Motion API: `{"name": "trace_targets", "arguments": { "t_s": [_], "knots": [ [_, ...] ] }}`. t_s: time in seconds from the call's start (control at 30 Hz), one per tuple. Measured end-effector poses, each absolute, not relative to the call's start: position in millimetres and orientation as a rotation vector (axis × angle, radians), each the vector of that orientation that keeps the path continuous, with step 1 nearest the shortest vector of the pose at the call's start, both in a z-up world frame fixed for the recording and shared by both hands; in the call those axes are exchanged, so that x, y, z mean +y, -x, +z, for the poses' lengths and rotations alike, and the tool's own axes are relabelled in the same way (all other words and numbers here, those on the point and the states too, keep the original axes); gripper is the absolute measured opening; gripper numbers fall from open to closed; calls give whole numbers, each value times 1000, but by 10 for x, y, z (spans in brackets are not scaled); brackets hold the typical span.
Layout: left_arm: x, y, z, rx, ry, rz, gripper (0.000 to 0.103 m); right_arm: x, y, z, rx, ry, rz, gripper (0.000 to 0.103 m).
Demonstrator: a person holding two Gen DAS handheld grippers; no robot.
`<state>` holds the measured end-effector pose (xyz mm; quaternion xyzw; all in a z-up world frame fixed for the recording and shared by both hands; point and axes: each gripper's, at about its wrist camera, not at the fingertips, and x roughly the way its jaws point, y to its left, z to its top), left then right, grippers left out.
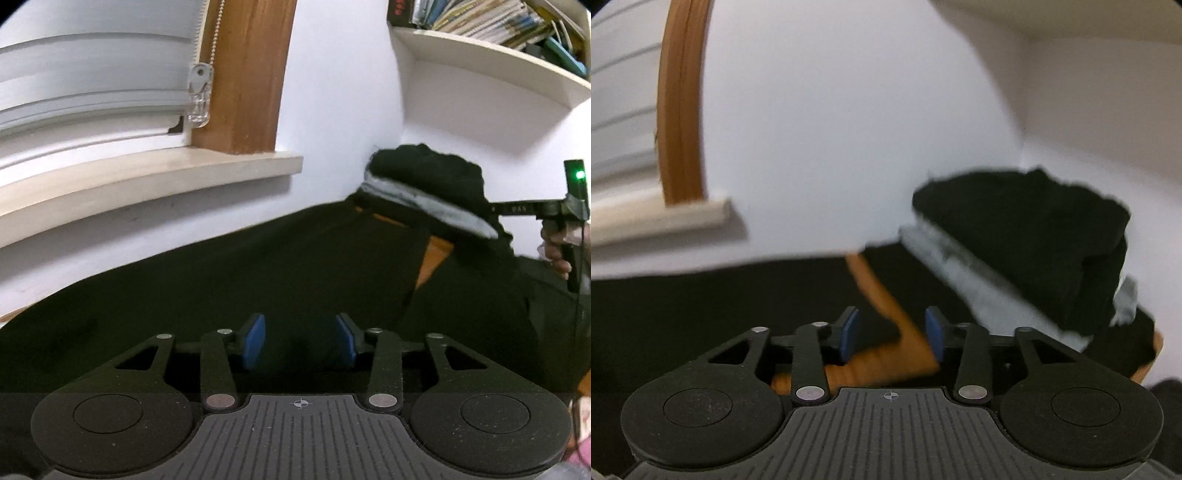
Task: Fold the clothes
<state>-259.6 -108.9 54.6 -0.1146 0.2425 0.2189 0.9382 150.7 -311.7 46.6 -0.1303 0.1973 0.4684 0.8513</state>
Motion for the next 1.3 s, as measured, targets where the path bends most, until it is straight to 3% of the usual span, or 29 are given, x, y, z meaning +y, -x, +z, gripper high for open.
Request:
{"name": "trace_targets", "arguments": {
  "t_s": [0.23,0.53,1.3],
  "knots": [
    [-1229,3059,520,523,195,522,66,-3317,-1460,12,492,296,983,49],
    [-1105,3280,361,529,252,558,69,-3624,-1820,-119,548,218,917,61],
    [-1054,3548,342,560,285,651,74,-3040,-1628,-125,430,353,1138,62]
  ]
}}
